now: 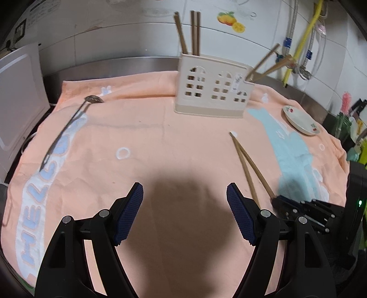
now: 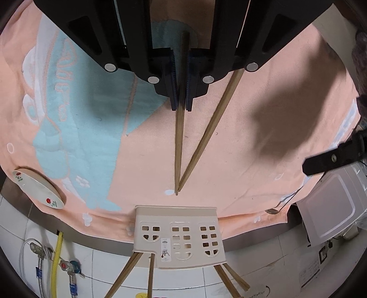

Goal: Organize utensils
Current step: 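Close the right tool on a chopstick while the left tool grasps the other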

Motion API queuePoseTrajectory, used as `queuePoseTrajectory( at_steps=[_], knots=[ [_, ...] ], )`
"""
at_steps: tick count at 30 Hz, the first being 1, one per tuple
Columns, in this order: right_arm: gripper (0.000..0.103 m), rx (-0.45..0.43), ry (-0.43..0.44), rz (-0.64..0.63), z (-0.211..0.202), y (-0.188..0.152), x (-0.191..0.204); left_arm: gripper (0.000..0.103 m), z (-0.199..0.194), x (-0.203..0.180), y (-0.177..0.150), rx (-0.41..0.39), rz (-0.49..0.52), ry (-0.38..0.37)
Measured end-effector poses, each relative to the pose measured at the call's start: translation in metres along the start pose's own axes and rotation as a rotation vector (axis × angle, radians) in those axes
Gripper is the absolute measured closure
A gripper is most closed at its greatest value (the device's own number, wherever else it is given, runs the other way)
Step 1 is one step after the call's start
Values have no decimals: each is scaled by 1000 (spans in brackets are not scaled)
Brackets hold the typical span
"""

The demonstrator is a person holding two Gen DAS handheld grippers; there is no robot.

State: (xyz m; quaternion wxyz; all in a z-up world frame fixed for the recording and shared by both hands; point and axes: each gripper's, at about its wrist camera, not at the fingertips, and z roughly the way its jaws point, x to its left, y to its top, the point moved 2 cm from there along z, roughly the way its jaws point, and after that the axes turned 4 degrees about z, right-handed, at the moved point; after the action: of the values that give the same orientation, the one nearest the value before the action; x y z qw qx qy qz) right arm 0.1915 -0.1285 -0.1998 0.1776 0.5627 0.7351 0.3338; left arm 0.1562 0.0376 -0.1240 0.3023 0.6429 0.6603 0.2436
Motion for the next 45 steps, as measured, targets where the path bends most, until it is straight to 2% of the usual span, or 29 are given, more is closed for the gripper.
queuePoseTrajectory(
  at_steps=[10,15,17,23,24,36,41,45],
  knots=[
    [97,-40,15,2,-21,3,-14,33,13,-35,-15,47,31,-81],
    [97,-69,18,11,-35,6,-24,45,20,-56,-21,71,52,-140],
    [97,-76,15,10,-38,7,-27,57,23,-65,-24,81,59,-172],
    [97,-102,16,24,-48,10,-34,81,38,-85,-29,117,62,-219],
    [97,-104,16,22,-48,10,-34,83,40,-87,-30,123,59,-228],
    [97,-111,14,31,-52,11,-41,88,57,-96,-34,159,53,-191],
    [97,-113,11,34,-52,12,-41,93,57,-104,-35,153,100,-126],
    [97,-115,12,30,-53,12,-41,96,56,-101,-33,161,86,-115]
  ],
)
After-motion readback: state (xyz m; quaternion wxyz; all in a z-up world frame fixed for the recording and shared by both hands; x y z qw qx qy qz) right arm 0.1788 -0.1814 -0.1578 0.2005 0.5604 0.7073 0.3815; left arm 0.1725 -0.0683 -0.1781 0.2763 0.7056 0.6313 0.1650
